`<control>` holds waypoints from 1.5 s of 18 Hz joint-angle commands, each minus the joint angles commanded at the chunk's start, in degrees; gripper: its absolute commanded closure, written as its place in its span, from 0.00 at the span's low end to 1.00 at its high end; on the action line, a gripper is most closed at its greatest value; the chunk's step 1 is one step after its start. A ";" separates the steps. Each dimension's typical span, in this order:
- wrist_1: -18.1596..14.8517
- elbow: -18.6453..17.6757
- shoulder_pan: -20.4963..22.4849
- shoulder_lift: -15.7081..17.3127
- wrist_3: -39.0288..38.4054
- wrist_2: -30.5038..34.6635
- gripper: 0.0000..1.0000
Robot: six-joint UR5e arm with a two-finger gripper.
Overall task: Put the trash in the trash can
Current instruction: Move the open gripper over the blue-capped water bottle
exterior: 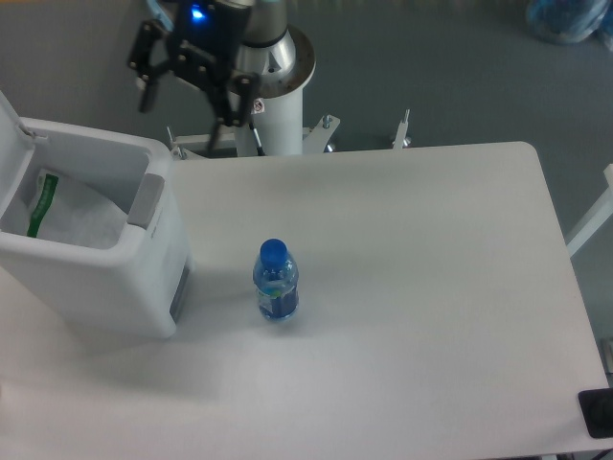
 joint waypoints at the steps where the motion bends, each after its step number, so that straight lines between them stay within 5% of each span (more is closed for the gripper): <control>1: 1.14 0.18 0.62 -1.14 0.00 0.09 0.00; 5: 4.74 0.97 2.29 -7.11 -0.35 0.26 0.00; 9: 4.93 3.08 2.38 -12.66 -0.61 1.31 0.00; 20: 4.49 7.99 -3.41 -24.08 -5.62 17.93 0.00; 27: -3.15 8.35 -7.11 -24.53 -7.56 17.93 0.00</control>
